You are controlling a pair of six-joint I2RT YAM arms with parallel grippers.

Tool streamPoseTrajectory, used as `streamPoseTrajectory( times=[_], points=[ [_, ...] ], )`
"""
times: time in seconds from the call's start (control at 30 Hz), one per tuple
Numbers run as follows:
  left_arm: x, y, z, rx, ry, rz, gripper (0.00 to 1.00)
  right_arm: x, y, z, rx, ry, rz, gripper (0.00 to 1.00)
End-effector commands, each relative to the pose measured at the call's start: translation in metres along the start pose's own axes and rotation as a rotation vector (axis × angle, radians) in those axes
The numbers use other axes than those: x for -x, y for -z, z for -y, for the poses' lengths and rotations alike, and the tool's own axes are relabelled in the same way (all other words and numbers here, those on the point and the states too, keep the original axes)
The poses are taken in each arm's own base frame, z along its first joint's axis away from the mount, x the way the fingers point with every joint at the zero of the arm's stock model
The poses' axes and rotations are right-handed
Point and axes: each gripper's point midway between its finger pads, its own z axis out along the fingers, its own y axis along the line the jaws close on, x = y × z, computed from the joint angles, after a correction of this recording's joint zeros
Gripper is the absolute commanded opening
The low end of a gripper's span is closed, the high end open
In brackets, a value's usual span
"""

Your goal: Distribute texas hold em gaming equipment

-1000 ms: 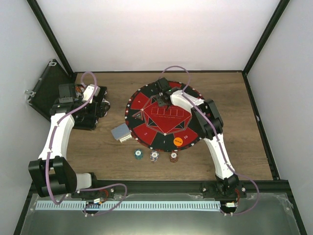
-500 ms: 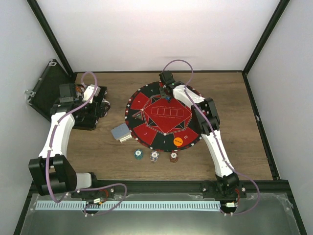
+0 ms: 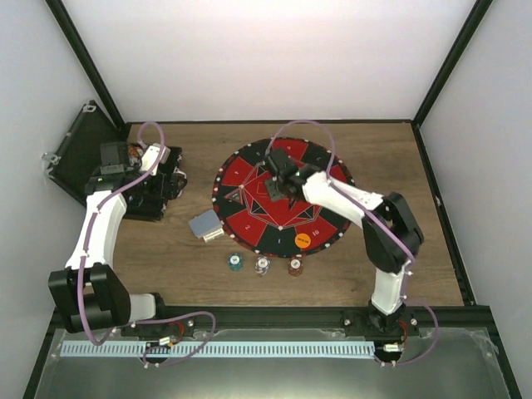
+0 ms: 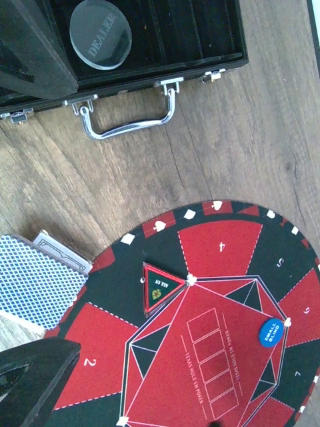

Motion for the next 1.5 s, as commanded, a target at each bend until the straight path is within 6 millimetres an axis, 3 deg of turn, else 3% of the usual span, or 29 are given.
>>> streamPoseTrajectory(
  times=[0.0,0.13,0.3,0.87,1.13,1.47],
  points=[
    [0.011,0.012,0.004,-0.006,-0.020,0.037,1.00,-0.072,0.023,-0.024,0.058,-0.044,-0.116,0.54],
    [0.011,0.013,0.006,-0.014,-0.021,0.043,1.00,-0.134,0.037,-0.031,0.088,-0.071,-0.214,0.46],
    [0.015,0.013,0.006,-0.019,-0.020,0.048,1.00,-0.171,0.045,-0.026,0.098,-0.097,-0.268,0.42],
    [0.023,0.018,0.004,0.000,-0.032,0.060,1.00,-0.204,0.033,-0.026,0.100,-0.052,-0.357,0.41],
    [0.025,0.019,0.003,0.009,-0.034,0.064,1.00,-0.217,0.026,0.009,-0.061,-0.088,-0.401,0.35],
    [0.028,0.019,0.002,0.010,-0.035,0.068,1.00,-0.204,0.013,0.050,-0.134,-0.173,-0.376,0.34]
  ],
)
